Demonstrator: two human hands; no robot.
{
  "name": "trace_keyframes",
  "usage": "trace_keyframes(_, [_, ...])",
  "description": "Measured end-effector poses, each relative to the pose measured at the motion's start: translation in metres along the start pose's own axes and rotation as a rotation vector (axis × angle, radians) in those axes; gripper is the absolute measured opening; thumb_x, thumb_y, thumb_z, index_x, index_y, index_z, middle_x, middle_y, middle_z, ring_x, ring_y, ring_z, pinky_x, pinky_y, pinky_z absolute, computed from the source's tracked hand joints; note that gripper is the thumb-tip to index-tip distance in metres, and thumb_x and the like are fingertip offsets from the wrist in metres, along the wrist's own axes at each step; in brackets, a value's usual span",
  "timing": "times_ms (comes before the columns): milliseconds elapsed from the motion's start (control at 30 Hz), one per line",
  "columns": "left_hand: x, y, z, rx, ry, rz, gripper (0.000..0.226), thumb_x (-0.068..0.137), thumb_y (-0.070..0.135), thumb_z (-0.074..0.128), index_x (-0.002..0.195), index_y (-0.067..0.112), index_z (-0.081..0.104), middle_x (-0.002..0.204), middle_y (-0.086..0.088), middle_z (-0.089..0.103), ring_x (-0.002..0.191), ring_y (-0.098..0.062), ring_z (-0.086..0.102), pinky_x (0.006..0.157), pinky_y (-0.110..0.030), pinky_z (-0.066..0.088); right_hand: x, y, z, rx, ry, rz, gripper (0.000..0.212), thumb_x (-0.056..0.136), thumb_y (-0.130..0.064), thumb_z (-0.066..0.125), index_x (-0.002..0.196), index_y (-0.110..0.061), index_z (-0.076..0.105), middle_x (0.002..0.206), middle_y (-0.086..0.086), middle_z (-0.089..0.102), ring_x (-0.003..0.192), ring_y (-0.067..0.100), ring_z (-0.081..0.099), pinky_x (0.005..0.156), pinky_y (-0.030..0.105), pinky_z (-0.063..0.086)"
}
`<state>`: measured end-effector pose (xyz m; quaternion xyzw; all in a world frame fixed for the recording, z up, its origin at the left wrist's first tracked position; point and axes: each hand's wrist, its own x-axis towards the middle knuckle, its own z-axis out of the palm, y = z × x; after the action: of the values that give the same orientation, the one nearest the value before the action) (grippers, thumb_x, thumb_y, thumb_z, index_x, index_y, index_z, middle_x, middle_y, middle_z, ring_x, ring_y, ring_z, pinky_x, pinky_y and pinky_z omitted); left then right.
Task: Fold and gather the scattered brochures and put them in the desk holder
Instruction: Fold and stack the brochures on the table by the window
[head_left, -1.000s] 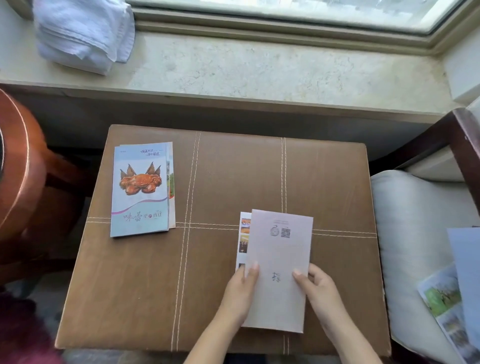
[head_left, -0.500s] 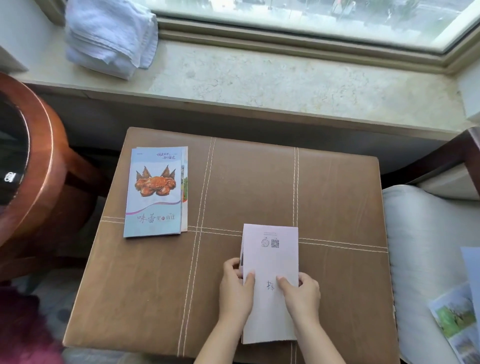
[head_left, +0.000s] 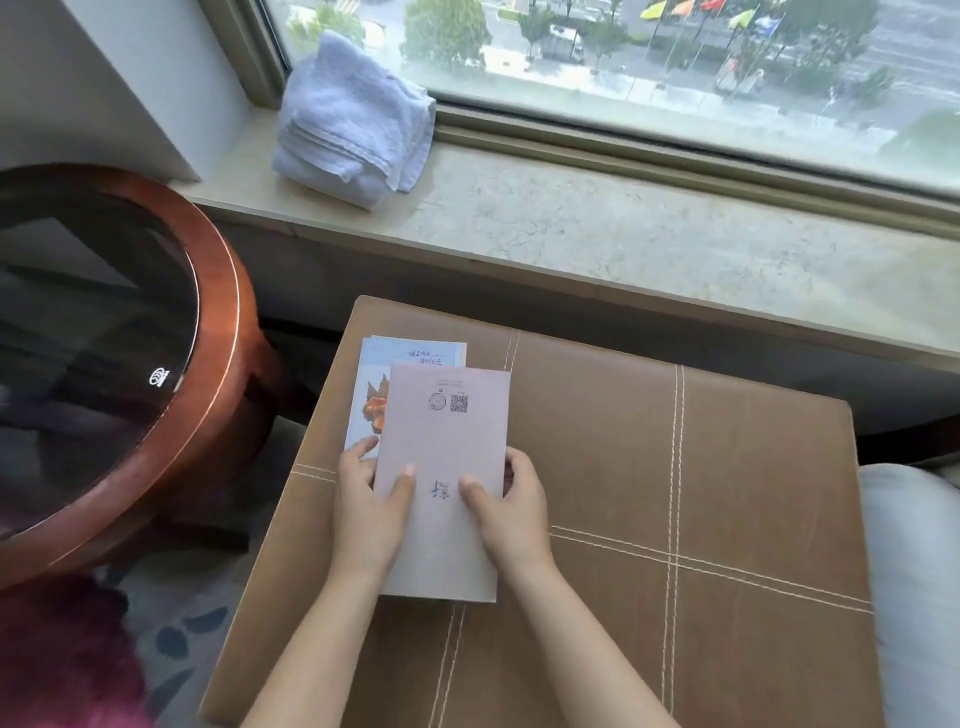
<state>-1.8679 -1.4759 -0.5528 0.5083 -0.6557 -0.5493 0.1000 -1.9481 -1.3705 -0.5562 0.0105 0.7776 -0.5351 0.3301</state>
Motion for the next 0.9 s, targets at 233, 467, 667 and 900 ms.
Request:
trace_keyframes(233, [0.077,-0.017,-0.001,0.456,0.087,-0.034,0.054,0.083,0.017,0.061,0.135,0.021,0.046,0.141,-0.007,0.031,0.13,-0.035,0.024,0.109,-0.038,0.024,0.068,-0.011,0.068,-0.415,0.057,0.034,0.055,0.081,-0.009,0.057,0.134,-0.013,0.04,0.135,0.007,0.031,0.123,0.03,0.035,0.095,0.028,0.034])
trace_keyframes(467, [0.094,-0.032,0.002,0.248,0.109,-0.203,0.075,0.079,0.022,0.072,0.141,0.007,0.032,0.133,-0.014,0.048,0.128,-0.032,0.043,0.108,-0.045,0.036,0.081,0.004,0.065,-0.341,0.141,0.168,0.049,0.077,-0.018,0.066,0.122,-0.01,0.049,0.126,0.01,0.05,0.118,0.03,0.05,0.101,0.04,0.042])
trace_keyframes(667, [0.061,-0.029,0.013,0.165,-0.074,-0.295,0.041,0.081,0.038,0.069,0.106,0.006,0.061,0.119,-0.016,0.057,0.117,-0.034,0.051,0.1,-0.044,0.045,0.053,0.016,0.039,-0.226,0.075,0.218,0.029,0.082,-0.019,0.061,0.108,-0.009,0.053,0.119,0.005,0.047,0.116,0.025,0.048,0.098,0.04,0.044])
trace_keyframes(900, [-0.025,-0.002,0.037,-0.238,-0.273,0.274,0.028,0.09,0.023,0.062,0.113,0.031,0.049,0.11,0.011,0.066,0.106,-0.004,0.062,0.085,-0.011,0.047,-0.001,0.001,-0.051,0.281,0.077,-0.215,0.04,0.07,0.01,0.059,0.089,-0.025,0.061,0.082,-0.01,0.07,0.078,0.003,0.065,0.069,0.014,0.05])
